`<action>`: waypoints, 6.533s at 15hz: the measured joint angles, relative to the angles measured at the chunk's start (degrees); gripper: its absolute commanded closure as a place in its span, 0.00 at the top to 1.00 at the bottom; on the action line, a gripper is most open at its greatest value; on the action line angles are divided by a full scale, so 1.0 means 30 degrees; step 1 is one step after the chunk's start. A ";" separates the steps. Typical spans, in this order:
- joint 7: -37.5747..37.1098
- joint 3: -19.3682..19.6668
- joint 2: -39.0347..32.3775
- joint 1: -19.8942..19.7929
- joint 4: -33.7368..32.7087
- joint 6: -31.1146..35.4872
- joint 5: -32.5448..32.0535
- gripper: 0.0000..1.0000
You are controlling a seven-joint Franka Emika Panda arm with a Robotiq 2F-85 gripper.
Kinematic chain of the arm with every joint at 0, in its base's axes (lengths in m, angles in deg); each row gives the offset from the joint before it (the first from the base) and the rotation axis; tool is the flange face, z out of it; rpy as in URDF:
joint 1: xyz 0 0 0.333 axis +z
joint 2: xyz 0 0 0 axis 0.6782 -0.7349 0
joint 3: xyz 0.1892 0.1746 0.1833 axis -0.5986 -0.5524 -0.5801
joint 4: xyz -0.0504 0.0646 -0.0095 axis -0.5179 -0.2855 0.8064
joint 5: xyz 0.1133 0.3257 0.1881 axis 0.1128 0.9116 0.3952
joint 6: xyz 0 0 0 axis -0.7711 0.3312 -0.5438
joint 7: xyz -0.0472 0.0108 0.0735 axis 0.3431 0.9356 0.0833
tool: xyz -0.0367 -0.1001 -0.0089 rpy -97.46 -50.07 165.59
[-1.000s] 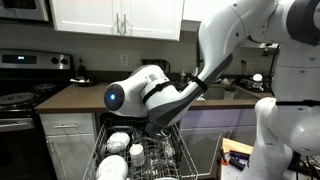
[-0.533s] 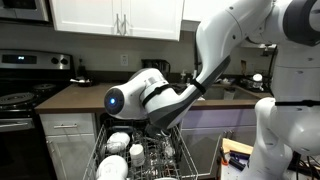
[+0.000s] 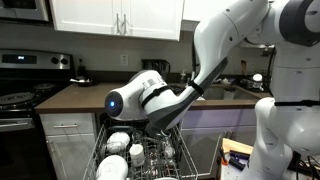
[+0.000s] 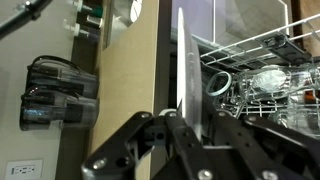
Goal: Put a plate from the dishwasher on the counter
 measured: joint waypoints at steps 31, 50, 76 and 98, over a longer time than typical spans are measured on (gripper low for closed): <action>-0.0501 0.0240 -0.1504 -0.0114 -0.0736 -0.2327 -0.3852 0.04; -0.3013 0.1077 -0.1926 -0.1264 -0.0381 -0.0264 -0.8903 0.04; -0.3421 0.1783 -0.3104 -0.2520 -0.0547 0.1958 -1.0053 0.04; -0.4482 0.2552 -0.4291 -0.3590 -0.1859 0.5429 -1.1818 0.04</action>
